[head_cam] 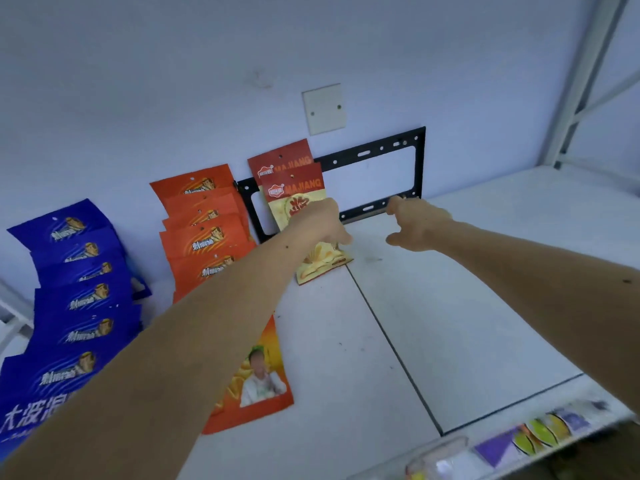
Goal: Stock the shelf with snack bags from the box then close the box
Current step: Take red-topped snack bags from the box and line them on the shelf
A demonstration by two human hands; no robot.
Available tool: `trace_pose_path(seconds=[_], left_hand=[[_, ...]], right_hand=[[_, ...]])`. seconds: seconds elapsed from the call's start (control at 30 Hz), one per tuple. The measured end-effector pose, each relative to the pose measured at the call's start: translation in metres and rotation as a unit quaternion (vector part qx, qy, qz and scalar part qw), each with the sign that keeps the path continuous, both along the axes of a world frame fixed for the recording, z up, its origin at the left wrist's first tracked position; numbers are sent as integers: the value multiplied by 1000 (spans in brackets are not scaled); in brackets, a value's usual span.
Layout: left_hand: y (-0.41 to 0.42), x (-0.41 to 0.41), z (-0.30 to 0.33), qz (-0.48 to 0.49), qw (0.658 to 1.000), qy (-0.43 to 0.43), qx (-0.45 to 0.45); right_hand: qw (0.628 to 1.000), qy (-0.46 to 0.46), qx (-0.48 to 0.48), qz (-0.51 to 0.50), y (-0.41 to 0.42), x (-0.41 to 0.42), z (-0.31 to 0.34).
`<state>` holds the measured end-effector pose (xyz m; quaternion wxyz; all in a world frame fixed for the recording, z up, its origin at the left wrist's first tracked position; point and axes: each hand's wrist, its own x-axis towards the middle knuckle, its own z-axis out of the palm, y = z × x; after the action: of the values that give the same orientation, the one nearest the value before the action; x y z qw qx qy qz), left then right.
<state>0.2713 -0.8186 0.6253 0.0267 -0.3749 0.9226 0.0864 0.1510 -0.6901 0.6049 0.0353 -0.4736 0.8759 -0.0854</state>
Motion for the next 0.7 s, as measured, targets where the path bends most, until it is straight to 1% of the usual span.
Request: trace_pose_path(seconds=[0.2, 0.37, 0.57, 0.7], left_hand=[[54, -31, -12, -66, 997, -33, 16], [104, -60, -22, -91, 993, -66, 18], [193, -100, -38, -115, 990, -78, 29], [269, -127, -57, -129, 989, -56, 34]], right_hand=[[999, -11, 7, -46, 70, -20, -8], [997, 14, 33, -64, 131, -41, -16], [994, 42, 72, -70, 224, -72, -36], [991, 52, 97, -72, 303, -100, -57]])
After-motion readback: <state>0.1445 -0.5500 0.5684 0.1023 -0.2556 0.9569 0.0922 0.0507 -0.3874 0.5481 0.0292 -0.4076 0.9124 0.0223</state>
